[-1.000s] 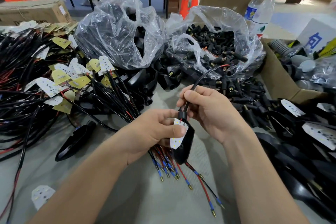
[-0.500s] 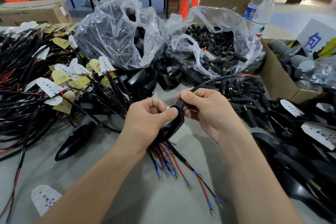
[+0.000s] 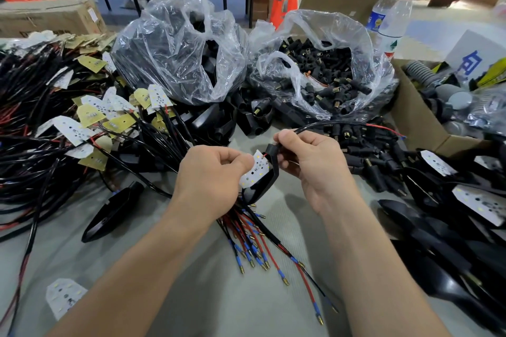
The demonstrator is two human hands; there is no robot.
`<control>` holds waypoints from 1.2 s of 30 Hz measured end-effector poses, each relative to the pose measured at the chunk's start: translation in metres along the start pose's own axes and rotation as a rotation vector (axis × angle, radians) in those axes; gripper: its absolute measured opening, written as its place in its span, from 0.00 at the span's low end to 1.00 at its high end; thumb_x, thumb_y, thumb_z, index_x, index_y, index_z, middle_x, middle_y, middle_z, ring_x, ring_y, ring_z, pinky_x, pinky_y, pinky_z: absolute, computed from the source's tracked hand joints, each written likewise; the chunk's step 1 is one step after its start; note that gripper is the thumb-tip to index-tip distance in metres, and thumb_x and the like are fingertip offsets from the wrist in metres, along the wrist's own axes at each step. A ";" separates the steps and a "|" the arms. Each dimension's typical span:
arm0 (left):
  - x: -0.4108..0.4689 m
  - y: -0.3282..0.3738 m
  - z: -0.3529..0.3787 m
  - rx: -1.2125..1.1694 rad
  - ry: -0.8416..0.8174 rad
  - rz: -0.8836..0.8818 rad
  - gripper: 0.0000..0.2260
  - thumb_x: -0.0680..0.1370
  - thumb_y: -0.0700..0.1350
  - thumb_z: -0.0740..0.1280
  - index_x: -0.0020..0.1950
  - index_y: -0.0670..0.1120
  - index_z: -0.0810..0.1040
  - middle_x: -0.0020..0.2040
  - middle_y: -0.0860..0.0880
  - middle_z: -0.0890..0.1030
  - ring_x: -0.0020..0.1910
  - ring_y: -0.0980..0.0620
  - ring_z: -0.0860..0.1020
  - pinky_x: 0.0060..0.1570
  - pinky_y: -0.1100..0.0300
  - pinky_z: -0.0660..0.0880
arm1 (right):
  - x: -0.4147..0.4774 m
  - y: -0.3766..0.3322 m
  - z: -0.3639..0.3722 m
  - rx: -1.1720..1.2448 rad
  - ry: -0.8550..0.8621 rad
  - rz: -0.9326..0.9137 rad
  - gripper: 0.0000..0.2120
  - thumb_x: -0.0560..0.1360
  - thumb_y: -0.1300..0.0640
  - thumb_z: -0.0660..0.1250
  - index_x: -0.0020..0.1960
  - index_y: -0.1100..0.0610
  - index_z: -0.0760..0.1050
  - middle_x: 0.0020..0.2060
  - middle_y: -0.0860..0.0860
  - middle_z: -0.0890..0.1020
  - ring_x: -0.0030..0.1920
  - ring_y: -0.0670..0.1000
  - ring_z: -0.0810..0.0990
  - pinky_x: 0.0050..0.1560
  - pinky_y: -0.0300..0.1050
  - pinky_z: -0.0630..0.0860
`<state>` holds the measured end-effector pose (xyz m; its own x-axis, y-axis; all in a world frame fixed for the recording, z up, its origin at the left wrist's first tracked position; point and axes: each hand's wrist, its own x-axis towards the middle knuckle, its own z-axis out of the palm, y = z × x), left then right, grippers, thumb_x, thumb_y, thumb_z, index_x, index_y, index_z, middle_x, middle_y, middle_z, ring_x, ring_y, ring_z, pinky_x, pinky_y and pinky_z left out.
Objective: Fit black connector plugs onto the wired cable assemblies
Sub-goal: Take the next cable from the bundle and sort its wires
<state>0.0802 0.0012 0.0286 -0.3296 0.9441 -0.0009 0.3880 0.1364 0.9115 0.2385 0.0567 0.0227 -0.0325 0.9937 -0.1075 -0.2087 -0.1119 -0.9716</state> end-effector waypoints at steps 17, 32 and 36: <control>-0.003 0.003 0.002 -0.614 -0.622 -0.316 0.14 0.86 0.44 0.59 0.60 0.41 0.82 0.53 0.38 0.86 0.49 0.44 0.87 0.36 0.55 0.83 | -0.005 -0.004 0.003 0.217 -0.061 0.103 0.11 0.81 0.58 0.68 0.40 0.58 0.81 0.26 0.50 0.72 0.23 0.46 0.65 0.21 0.37 0.64; -0.003 -0.012 0.017 -0.337 -0.395 -0.028 0.14 0.74 0.43 0.76 0.59 0.49 0.81 0.42 0.44 0.87 0.42 0.41 0.86 0.47 0.45 0.85 | -0.008 -0.003 0.003 -0.133 -0.038 -0.083 0.07 0.78 0.61 0.69 0.43 0.59 0.83 0.34 0.53 0.85 0.34 0.49 0.81 0.34 0.40 0.76; -0.001 -0.014 0.014 -0.295 -0.399 -0.006 0.12 0.76 0.38 0.75 0.58 0.46 0.81 0.43 0.42 0.87 0.47 0.36 0.86 0.52 0.39 0.83 | -0.009 -0.002 0.004 -0.172 -0.029 -0.070 0.07 0.77 0.60 0.69 0.43 0.61 0.83 0.33 0.53 0.84 0.32 0.49 0.78 0.32 0.39 0.72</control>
<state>0.0874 0.0028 0.0102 0.0467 0.9926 -0.1117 0.1084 0.1062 0.9884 0.2354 0.0484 0.0267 -0.0528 0.9980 -0.0348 -0.0415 -0.0370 -0.9985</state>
